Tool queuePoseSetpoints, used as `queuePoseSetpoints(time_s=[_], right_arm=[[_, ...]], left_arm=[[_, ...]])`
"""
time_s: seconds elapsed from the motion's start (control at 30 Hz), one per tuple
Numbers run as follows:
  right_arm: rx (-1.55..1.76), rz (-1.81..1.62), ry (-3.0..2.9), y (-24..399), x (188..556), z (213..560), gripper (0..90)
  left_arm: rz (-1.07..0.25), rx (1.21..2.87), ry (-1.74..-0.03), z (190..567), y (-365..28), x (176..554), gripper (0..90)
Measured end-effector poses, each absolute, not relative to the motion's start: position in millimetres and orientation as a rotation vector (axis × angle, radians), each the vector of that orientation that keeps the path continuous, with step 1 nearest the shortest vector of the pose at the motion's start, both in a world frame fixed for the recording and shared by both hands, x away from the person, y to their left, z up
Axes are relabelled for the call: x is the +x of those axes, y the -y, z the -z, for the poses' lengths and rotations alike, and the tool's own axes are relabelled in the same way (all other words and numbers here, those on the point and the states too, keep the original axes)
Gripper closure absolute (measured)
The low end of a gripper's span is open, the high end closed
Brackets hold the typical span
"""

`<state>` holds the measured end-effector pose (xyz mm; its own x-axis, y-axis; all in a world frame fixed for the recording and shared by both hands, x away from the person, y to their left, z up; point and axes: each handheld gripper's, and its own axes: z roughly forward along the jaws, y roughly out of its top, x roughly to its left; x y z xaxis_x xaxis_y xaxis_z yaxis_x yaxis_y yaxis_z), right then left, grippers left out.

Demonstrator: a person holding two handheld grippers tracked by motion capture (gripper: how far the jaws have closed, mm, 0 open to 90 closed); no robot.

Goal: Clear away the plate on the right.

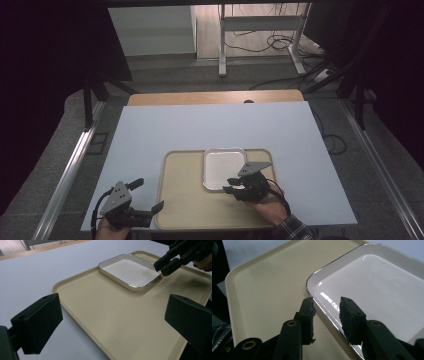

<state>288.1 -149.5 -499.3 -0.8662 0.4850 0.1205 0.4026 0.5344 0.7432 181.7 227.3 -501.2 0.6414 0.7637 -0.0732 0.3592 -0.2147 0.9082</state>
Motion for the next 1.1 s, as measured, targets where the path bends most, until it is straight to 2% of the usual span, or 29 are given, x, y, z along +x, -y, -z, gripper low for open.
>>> queuePoseSetpoints(time_s=[1.1], right_arm=[[0.767,-1.288,-2.553,179.3,288.0,479.1,24.3]], left_arm=[[-0.485,1.817,-0.904,501.2,-227.4,182.0,0.7]])
